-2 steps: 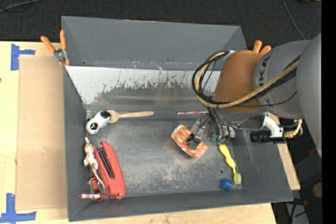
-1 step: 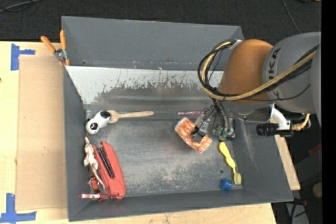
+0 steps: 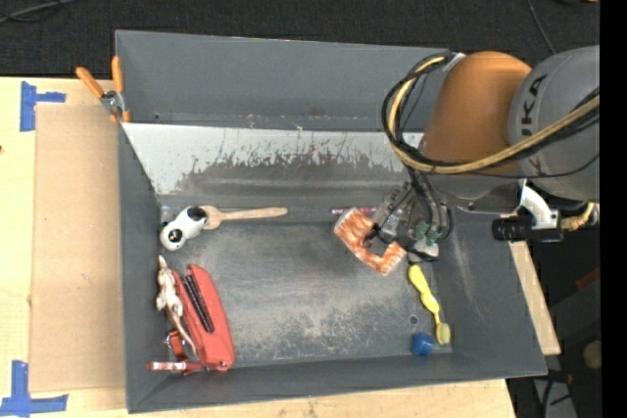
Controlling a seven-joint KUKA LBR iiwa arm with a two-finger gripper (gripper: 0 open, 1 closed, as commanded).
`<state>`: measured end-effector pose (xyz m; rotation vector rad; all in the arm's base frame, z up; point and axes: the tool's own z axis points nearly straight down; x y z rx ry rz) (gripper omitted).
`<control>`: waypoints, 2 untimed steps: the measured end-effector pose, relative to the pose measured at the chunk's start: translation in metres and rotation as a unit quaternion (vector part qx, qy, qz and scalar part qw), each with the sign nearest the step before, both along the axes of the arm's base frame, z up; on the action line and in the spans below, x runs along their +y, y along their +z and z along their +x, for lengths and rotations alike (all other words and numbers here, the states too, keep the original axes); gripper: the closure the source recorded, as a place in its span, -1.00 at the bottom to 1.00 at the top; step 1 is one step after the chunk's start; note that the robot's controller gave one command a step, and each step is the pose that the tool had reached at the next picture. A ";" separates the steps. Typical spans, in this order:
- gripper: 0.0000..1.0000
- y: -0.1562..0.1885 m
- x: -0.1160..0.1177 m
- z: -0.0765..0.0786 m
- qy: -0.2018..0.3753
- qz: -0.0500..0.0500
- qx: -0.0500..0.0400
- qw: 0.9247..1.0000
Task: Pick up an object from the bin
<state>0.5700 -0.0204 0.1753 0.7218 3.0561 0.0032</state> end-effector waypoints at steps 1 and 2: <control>1.00 0.038 0.000 0.001 0.000 0.000 -0.003 1.000; 1.00 0.054 0.000 0.001 0.000 0.000 -0.003 1.000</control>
Offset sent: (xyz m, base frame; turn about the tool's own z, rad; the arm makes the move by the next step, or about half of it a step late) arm 0.0008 0.0001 0.0252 -0.0002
